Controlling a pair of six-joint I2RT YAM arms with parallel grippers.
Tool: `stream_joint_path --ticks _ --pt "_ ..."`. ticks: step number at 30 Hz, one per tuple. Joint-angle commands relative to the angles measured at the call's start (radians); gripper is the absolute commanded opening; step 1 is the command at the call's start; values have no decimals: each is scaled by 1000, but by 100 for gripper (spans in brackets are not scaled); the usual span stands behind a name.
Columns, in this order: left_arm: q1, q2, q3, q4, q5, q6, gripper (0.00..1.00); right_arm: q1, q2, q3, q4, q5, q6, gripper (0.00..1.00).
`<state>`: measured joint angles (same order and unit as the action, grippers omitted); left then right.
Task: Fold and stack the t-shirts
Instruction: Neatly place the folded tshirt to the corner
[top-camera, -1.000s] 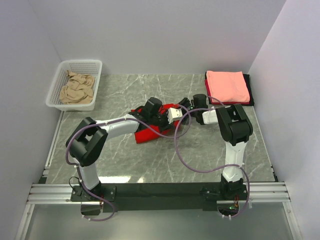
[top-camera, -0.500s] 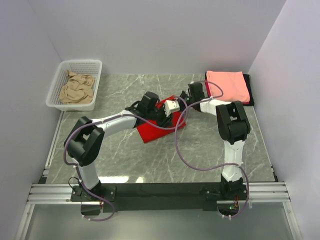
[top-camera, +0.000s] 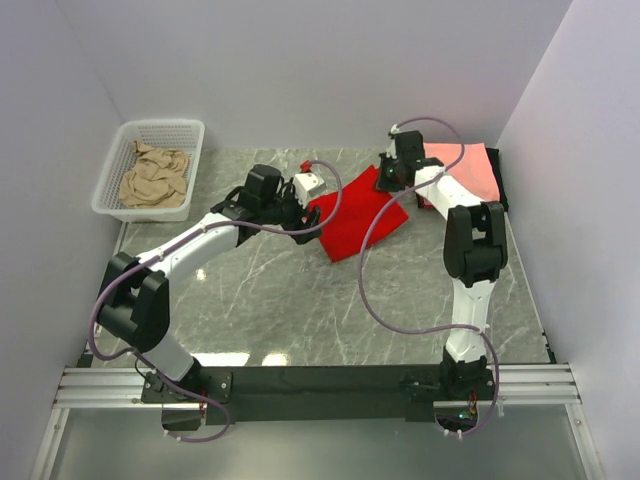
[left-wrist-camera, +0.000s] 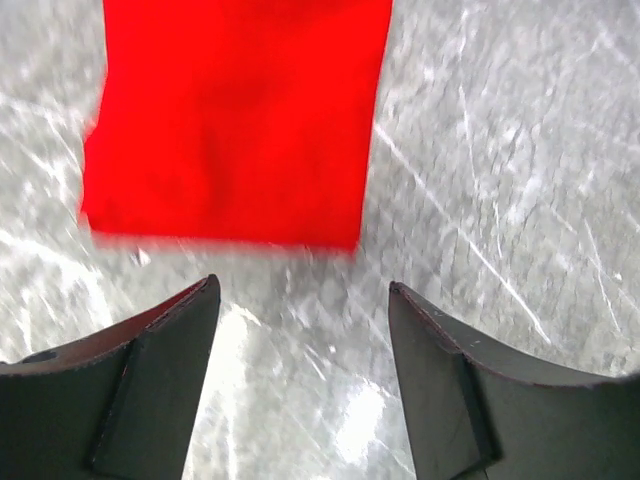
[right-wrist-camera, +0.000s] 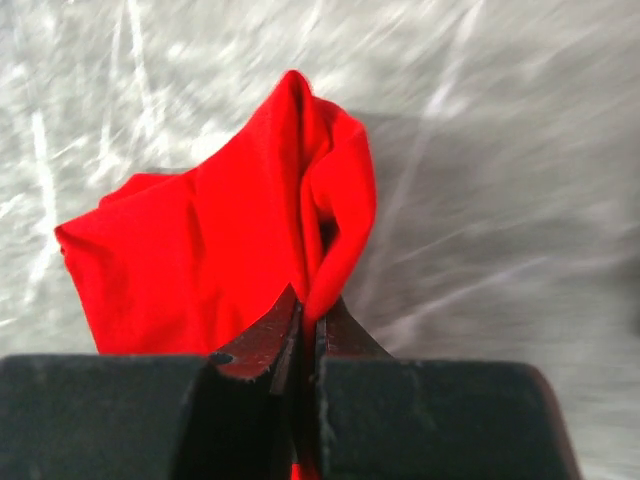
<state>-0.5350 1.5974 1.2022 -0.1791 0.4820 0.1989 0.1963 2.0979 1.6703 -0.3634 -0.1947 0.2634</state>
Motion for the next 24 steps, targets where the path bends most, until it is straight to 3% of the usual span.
stream_joint_path --ticks 1,2,3,4,24 --pt "3 -25 -21 -34 -37 -46 74 -37 -21 100 -52 87 -167 0" --pt "3 -25 -24 -36 -43 -47 74 -44 -13 118 -63 92 -197 0" --pt "3 -25 -24 -40 -46 -52 83 -49 2 159 -81 97 -211 0" --pt "4 -25 -24 -46 -49 -52 84 -60 10 183 -95 103 -223 0" --pt "3 30 23 -66 -88 -87 85 -115 66 522 -224 219 -342 0"
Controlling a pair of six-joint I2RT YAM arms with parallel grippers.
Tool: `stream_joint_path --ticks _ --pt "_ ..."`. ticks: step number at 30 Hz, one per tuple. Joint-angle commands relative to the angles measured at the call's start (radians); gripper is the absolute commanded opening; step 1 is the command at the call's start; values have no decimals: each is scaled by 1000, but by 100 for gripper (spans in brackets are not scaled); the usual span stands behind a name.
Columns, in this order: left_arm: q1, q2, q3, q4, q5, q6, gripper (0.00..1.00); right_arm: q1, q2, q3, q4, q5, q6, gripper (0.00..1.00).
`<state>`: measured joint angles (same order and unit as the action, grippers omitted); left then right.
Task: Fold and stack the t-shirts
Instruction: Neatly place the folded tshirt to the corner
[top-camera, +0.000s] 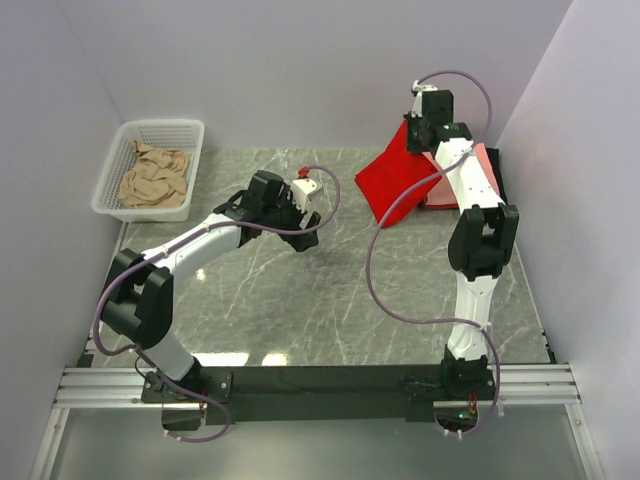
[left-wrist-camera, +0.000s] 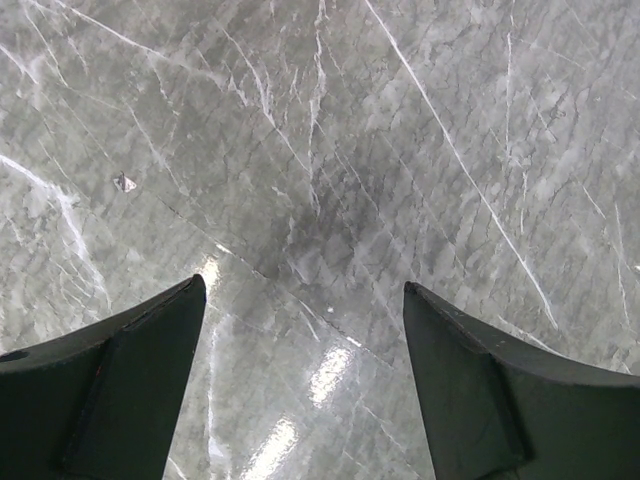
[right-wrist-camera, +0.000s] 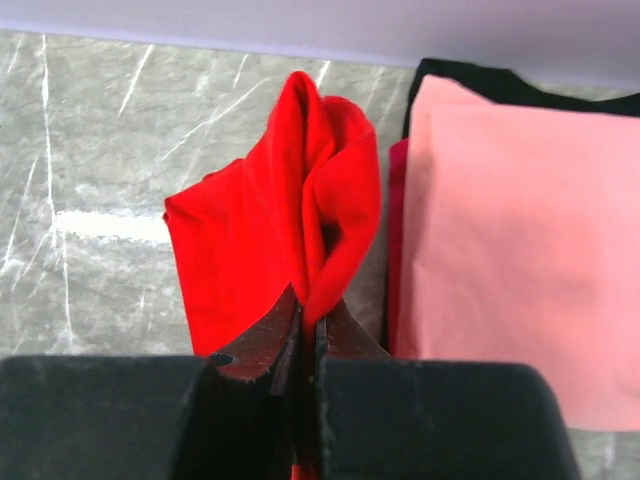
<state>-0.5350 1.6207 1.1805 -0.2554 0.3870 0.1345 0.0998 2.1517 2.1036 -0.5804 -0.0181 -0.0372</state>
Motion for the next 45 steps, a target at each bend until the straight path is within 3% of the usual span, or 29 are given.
stream_joint_path --ticks 1,14,15,45 --pt "1 13 51 8 9 -21 85 -25 16 102 -15 44 -43 0" --pt "1 45 82 1 -17 -52 91 -49 13 202 -50 67 -101 0" --pt "3 47 84 1 -16 -53 99 -54 16 208 -56 70 -104 0" --pt "-8 45 70 28 3 -61 99 -63 -72 343 -139 60 -110 0"
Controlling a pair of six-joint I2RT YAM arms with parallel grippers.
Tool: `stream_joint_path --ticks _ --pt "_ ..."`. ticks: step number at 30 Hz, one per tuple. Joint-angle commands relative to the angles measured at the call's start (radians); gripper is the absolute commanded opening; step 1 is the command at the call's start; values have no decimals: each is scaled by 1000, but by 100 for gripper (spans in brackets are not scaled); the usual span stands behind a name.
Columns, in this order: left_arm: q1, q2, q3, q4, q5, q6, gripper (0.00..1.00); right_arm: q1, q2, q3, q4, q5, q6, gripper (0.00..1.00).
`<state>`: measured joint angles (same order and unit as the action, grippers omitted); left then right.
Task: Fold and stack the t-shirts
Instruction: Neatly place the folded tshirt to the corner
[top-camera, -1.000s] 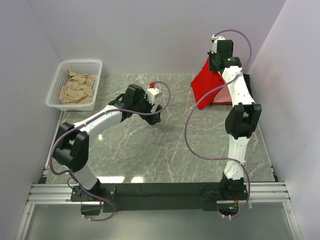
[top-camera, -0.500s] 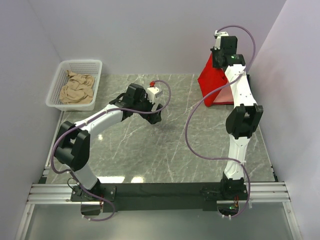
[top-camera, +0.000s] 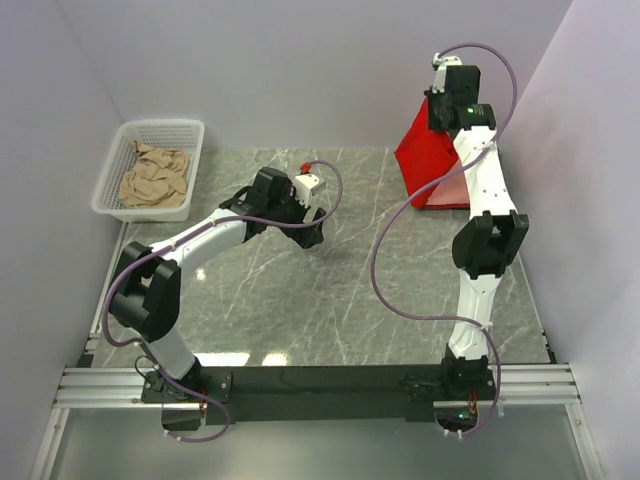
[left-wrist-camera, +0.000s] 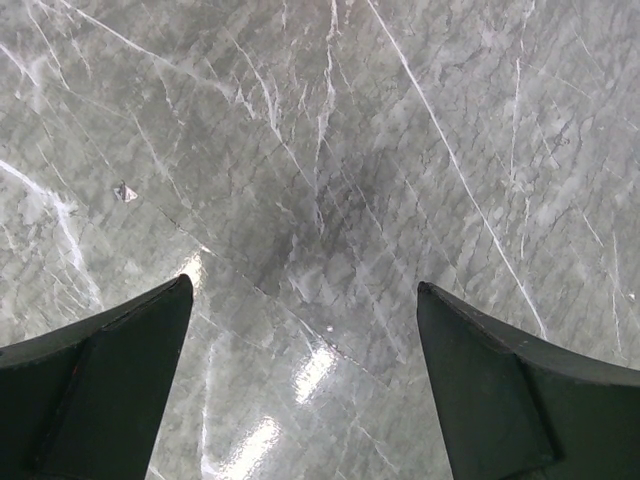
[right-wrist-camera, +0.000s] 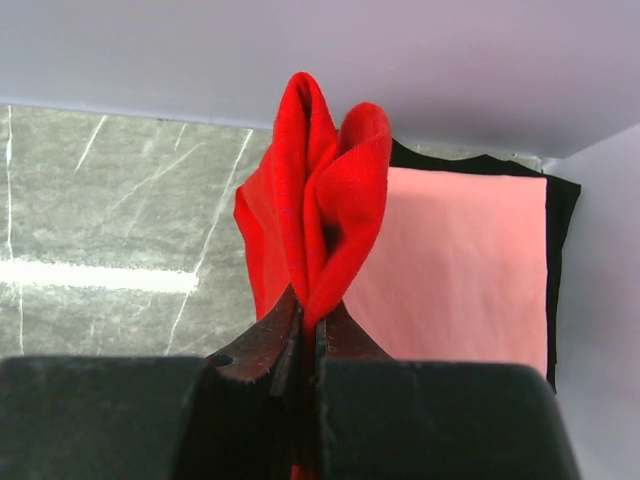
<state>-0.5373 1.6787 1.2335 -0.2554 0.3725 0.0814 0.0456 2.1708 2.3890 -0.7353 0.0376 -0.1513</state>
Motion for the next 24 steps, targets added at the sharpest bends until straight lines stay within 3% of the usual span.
stream_joint_path --ticks 1,24 --pt "-6 -8 20 28 19 -8 100 -10 -91 59 16 8 1 0" --pt "-7 56 101 7 52 -2 100 -27 -95 88 1 10 -47 0"
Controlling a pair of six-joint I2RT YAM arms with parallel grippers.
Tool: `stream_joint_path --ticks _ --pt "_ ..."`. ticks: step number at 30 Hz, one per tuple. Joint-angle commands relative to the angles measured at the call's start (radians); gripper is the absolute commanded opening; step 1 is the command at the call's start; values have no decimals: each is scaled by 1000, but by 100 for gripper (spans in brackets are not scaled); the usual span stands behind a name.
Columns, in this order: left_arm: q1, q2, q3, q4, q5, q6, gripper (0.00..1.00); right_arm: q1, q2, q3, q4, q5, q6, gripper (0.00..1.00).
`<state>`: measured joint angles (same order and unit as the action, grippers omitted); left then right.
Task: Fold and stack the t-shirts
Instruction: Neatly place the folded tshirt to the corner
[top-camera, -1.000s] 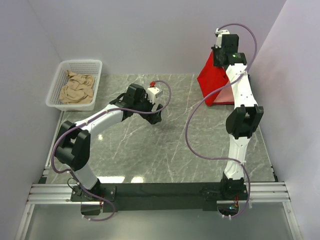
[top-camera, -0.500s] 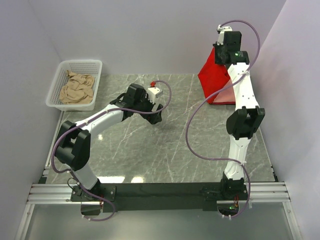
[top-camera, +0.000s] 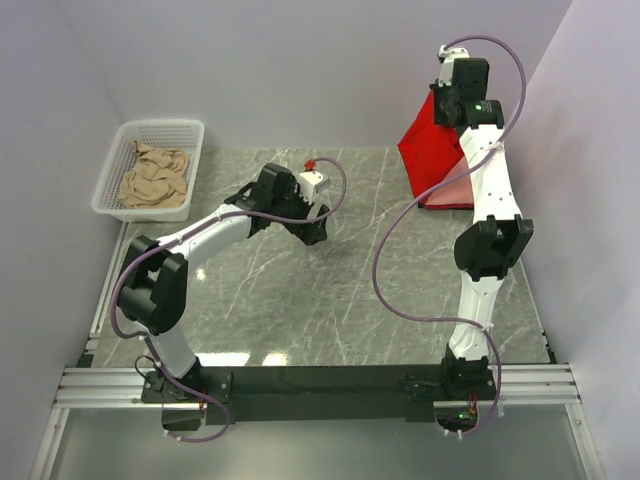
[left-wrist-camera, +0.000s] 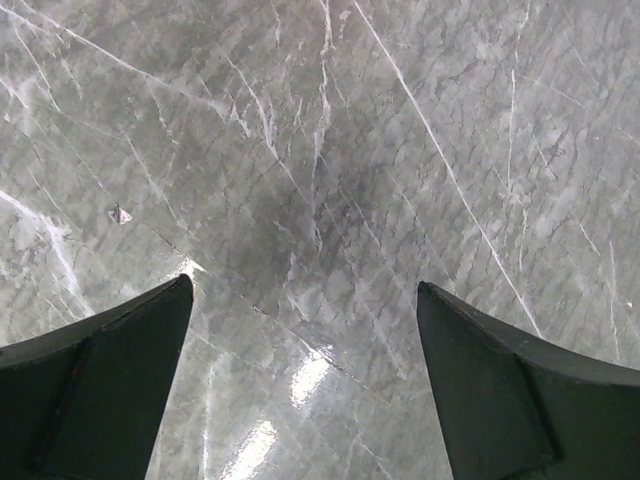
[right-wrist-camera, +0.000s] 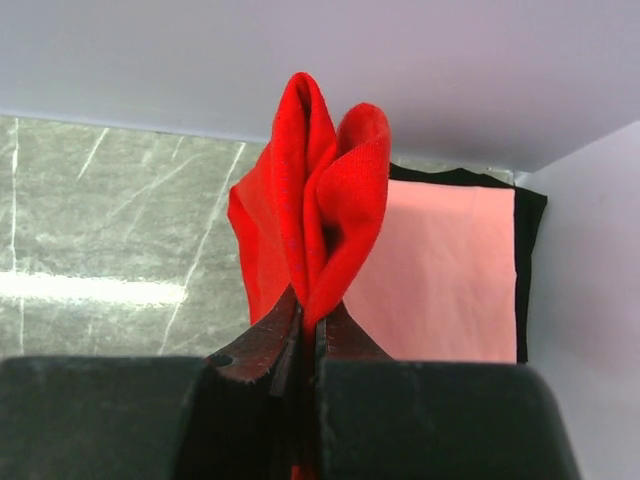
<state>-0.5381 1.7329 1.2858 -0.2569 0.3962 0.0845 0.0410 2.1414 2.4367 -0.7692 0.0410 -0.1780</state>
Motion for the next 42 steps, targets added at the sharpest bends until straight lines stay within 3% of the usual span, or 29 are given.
stream_joint_path --ticks 1,25,42 --pt "-8 2 50 10 30 -5 100 -30 -64 38 36 10 -26 0" --pt "-19 59 113 -39 7 -17 99 -178 98 -64 237 -38 -224 0" --pt "-19 152 219 -77 -23 4 100 -243 228 -80 349 63 -295 1"
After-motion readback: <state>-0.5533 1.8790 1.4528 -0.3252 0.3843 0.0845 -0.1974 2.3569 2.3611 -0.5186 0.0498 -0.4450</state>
